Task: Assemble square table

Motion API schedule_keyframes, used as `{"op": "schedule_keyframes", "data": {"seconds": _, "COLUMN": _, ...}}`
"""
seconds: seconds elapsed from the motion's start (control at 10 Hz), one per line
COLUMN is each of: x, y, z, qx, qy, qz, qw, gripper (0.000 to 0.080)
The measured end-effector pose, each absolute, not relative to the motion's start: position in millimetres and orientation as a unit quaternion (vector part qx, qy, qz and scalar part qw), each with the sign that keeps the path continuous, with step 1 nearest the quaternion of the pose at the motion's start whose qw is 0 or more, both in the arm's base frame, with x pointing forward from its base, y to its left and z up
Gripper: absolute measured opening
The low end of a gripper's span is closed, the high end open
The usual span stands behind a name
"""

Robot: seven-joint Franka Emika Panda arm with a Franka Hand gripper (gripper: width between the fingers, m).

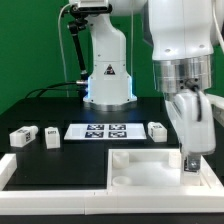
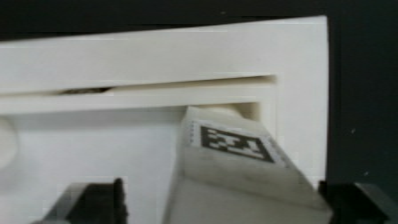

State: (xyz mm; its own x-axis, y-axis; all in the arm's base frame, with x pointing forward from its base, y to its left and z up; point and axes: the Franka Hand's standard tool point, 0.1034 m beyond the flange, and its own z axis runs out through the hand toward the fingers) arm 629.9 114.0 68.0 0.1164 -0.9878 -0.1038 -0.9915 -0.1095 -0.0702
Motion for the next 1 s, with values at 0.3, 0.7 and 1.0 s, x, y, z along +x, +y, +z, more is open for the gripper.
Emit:
{"op": "schedule_keyframes", "data": {"seconds": 0.3, "x": 630.1, "y": 114.0, "z": 67.7, "qx": -0.825, "qy": 0.562, "qz": 0.007, "qw": 0.063, "gripper": 0.0646}}
{"op": "schedule_keyframes", "data": {"seconds": 0.7, "x": 631.5, "y": 113.5, "z": 68.9, "qx": -0.945, "qy": 0.321, "qz": -0.014, "qw": 0.053, "gripper": 0.0649}}
{"op": "schedule_keyframes", "data": {"seconds": 1.0, "x": 633.2, "y": 112.2, "z": 67.7, "qx": -0.958, "qy": 0.280, "qz": -0.023, "qw": 0.054, "gripper": 0.0523}}
